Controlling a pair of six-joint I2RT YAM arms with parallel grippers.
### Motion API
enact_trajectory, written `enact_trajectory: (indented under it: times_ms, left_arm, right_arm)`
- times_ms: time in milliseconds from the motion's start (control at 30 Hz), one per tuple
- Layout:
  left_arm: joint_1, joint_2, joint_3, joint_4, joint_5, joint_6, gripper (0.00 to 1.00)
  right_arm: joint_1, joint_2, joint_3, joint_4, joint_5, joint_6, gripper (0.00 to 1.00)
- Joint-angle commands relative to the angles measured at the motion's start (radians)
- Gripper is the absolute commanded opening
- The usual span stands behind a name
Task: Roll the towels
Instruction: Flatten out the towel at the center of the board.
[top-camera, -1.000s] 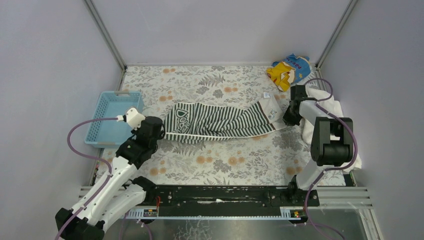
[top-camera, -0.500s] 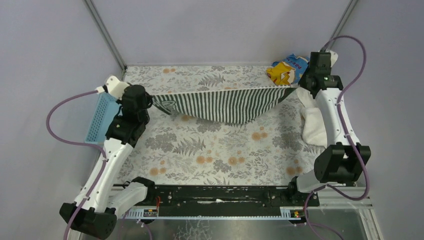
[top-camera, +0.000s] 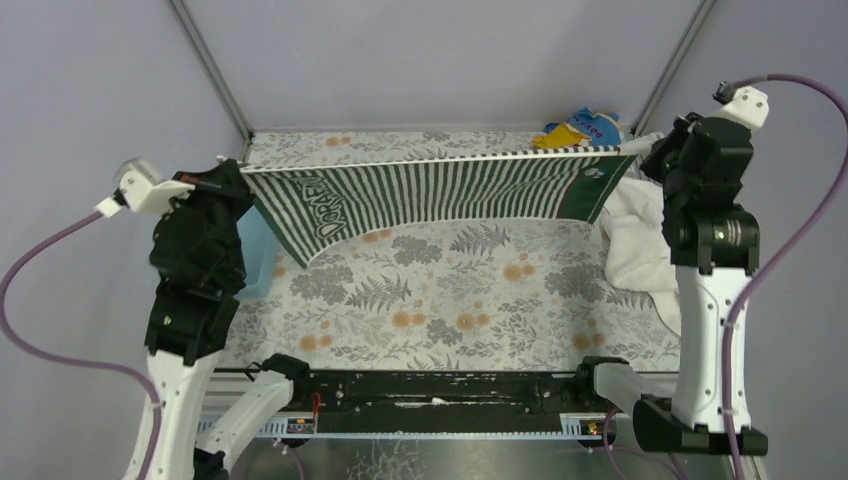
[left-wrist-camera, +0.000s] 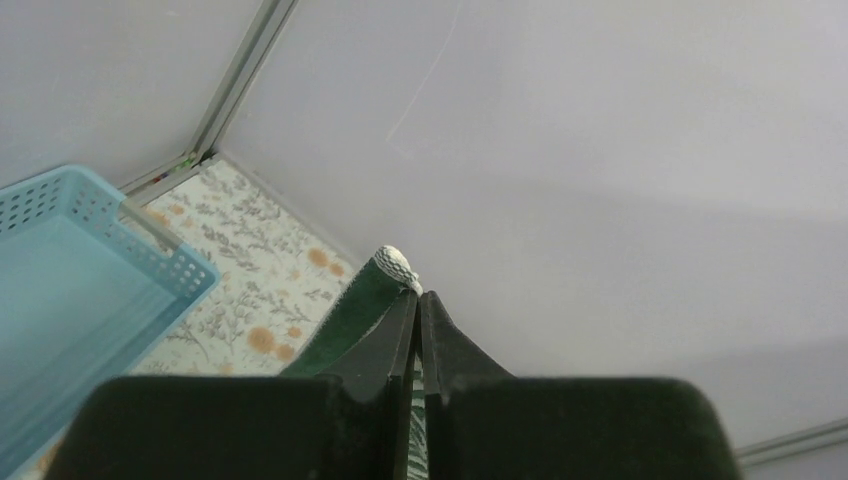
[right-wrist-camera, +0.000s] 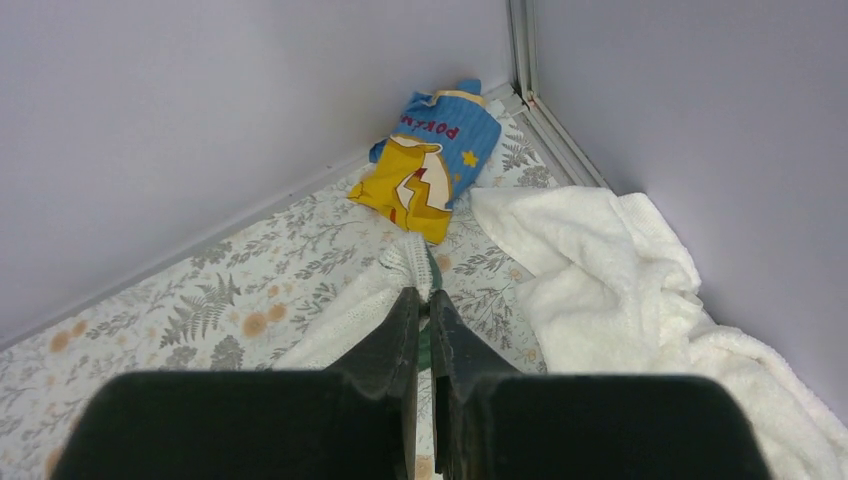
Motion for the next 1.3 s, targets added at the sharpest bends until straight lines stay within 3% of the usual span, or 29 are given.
enact_trajectory:
  times_ms: [0, 367, 567, 733, 1000, 1267]
  left_arm:
    - [0.016, -0.077, 0.04, -0.061, -0.026, 0.021, 0.0]
    - [0.017, 0.007, -0.042, -0.114, 0.009, -0.015, 0.0]
    - [0.018, 0.16, -0.237, 0.028, -0.001, -0.065, 0.0]
    - [0.055, 0.374, -0.341, 0.196, 0.041, -0.148, 0.0]
    - [0.159, 0.769, -0.272, 0.367, 0.221, -0.215, 0.0]
    - [0.22, 0.996, -0.126, 0.375, 0.318, -0.185, 0.0]
  right_arm:
    - [-0.013, -0.089, -0.038, -0.024, 0.045, -0.042, 0.02]
    - [-0.012, -0.038, -0.159, -0.032, -0.007, -0.034, 0.03]
    - [-0.013, 0.112, -0.303, 0.132, -0.032, -0.01, 0.04]
    - [-0.012, 0.332, -0.371, 0.301, -0.043, -0.004, 0.02]
    - [-0.012, 0.748, -0.206, 0.389, -0.07, -0.014, 0.0]
    - [-0.016, 0.907, -0.046, 0.379, -0.077, -0.033, 0.01]
